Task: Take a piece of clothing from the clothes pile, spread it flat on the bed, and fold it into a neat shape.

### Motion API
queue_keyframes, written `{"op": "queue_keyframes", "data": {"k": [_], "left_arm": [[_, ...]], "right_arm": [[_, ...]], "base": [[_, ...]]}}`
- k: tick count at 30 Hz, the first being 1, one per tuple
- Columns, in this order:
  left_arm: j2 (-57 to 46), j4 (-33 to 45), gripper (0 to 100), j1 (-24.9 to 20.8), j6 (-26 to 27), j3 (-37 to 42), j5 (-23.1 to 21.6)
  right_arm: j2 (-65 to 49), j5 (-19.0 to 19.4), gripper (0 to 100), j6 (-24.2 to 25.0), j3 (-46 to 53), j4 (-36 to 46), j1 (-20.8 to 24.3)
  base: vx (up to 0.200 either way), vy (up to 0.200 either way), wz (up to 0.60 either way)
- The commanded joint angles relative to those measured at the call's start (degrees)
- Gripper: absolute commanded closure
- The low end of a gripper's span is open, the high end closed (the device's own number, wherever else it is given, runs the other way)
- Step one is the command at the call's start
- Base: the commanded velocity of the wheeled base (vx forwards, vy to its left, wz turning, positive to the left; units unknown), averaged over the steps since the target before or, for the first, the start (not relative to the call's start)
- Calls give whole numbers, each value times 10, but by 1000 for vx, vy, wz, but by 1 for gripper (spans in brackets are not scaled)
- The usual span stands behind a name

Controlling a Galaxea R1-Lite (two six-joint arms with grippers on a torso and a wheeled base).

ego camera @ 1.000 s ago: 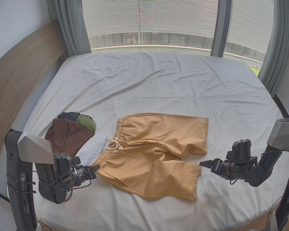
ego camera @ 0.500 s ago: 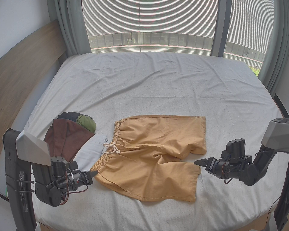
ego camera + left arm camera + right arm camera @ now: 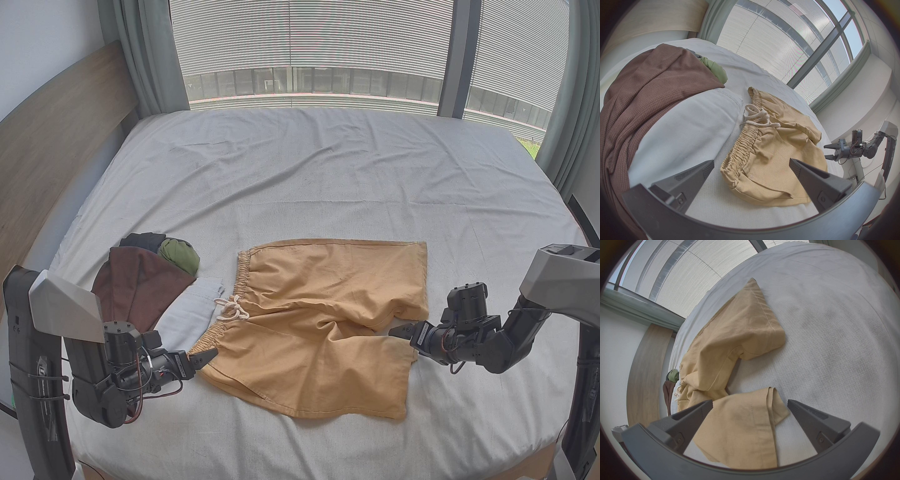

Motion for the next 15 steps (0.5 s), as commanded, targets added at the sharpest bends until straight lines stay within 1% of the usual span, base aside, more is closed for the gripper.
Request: {"op": "queue_keyframes", "data": {"k": [1, 4, 11, 12, 15], "left_arm": [[-4, 0, 0, -3, -1, 1, 1], [-5, 0, 0, -5, -1, 1, 1], [-4, 0, 0, -6, -1, 2, 1], [-4, 0, 0, -6, 0, 2, 1], [-2, 0, 0, -6, 0, 1, 1]], "right_arm": [[13, 0, 0, 14, -34, 20, 1], [14, 0, 0, 22, -42, 23, 1], [21, -1, 0, 22, -42, 23, 4], [21, -1, 100, 22, -42, 23, 4], [21, -1, 100, 22, -41, 24, 4]], "base": [[0, 0, 0], [0, 0, 0], [0, 0, 0], [0, 0, 0], [0, 0, 0]]}}
